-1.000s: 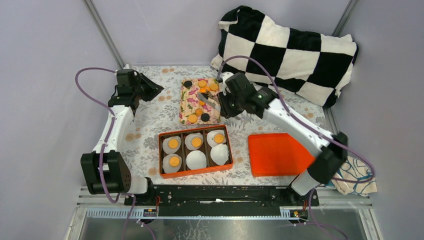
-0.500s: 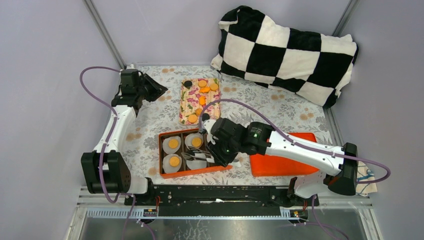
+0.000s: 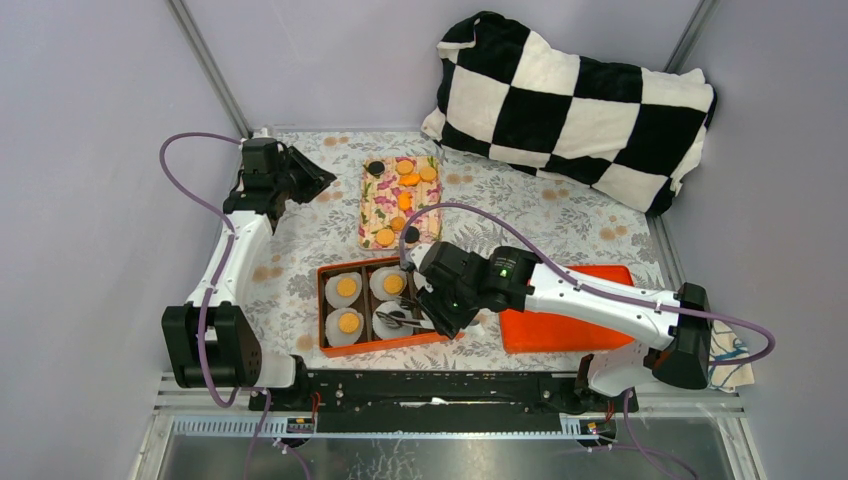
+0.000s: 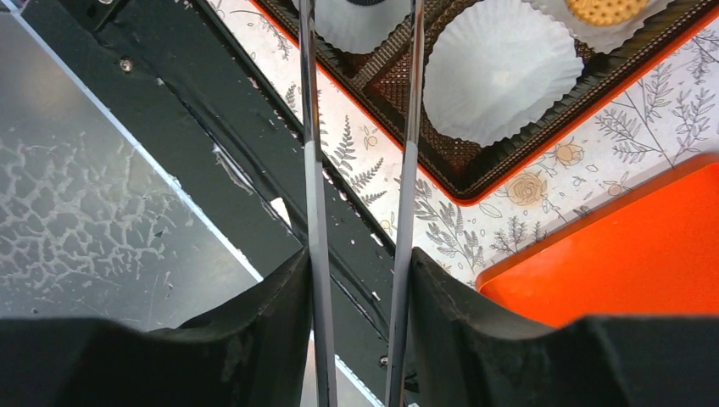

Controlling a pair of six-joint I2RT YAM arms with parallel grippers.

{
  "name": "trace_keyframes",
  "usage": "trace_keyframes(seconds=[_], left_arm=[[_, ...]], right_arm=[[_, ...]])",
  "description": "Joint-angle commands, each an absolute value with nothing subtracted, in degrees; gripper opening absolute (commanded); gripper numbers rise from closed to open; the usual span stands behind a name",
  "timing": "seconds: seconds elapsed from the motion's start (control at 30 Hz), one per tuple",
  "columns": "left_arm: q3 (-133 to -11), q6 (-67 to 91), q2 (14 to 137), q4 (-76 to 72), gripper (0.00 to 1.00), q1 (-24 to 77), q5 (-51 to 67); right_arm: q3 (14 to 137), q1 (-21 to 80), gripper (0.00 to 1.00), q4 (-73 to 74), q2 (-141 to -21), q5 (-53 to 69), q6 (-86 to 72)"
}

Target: Pack the cookies

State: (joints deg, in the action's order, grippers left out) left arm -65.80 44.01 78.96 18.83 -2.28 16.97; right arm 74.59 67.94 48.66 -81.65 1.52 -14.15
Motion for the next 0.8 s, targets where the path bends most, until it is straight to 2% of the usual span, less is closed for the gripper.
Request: trace_keyframes(seconds=[0.0, 0.27, 0.53, 0.6, 0.77], left_arm=[[-66.29, 43.02, 77.44, 17.53, 0.33, -2.01, 17.04], [-66.22, 42.98, 77.48, 16.91, 0.35, -2.02, 17.88], [-66.41, 43.51, 77.74, 16.00, 0.35, -1.95, 18.20], [-66.44, 43.42, 78.01, 16.01, 0.35, -1.93, 18.31], [-66.41, 43.09, 78.27, 16.01, 0.35, -1.84, 18.00]], right_arm=[[76.67, 68.28, 0.49, 48.76, -81.43, 0.28, -14.60], [81.00, 68.29, 0.50, 49.09, -81.31, -4.30, -14.11], [91.04, 67.21, 0.45, 45.44, -84.53, -23.03, -9.74], [93.02, 64.04, 0.44, 44.05, -87.28, -25.25, -8.51], [96.34, 52.43, 0.44, 38.58, -94.62, -18.81, -7.35]])
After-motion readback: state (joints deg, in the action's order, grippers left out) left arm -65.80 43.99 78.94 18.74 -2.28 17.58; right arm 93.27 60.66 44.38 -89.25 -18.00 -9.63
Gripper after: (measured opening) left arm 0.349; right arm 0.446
